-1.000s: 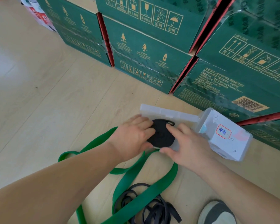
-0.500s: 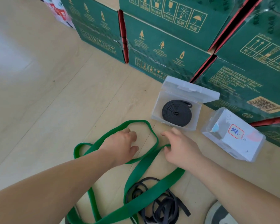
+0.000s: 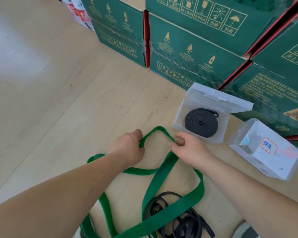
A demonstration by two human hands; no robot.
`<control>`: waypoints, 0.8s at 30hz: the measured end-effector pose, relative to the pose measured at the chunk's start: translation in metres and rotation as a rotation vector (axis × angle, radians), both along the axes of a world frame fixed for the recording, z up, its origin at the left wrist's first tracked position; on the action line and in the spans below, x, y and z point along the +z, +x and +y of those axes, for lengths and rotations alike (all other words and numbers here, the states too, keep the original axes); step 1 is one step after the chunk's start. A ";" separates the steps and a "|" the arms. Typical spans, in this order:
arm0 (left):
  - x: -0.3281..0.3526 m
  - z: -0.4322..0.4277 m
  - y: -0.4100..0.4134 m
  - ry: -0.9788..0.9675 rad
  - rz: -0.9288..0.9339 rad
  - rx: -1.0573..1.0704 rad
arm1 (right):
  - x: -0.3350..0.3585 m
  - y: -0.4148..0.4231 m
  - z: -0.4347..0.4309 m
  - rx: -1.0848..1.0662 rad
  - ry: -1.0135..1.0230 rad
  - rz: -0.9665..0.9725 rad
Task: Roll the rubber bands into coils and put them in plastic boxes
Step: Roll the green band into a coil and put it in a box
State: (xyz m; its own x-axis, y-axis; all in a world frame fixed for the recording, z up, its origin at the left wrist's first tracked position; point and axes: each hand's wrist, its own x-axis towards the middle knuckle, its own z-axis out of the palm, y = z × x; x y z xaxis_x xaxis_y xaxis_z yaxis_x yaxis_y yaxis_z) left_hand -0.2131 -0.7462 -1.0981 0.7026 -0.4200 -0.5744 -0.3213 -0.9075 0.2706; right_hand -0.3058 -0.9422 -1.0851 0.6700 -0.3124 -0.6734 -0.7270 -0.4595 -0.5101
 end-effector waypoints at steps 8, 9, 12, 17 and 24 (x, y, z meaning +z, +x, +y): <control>0.055 -0.017 0.000 -0.469 -0.039 0.057 | 0.027 -0.002 0.004 0.153 0.069 -0.180; 0.061 -0.018 0.001 -0.512 -0.029 0.101 | 0.038 0.000 0.007 0.262 0.047 -0.198; 0.078 -0.018 0.005 -0.607 -0.010 0.183 | 0.077 0.009 0.019 0.276 0.103 -0.260; 0.129 -0.022 -0.003 -0.647 -0.052 0.031 | 0.120 0.015 0.020 0.174 0.058 -0.503; 0.244 -0.005 -0.013 -0.707 -0.198 -0.034 | 0.226 0.020 0.019 0.338 0.104 -0.679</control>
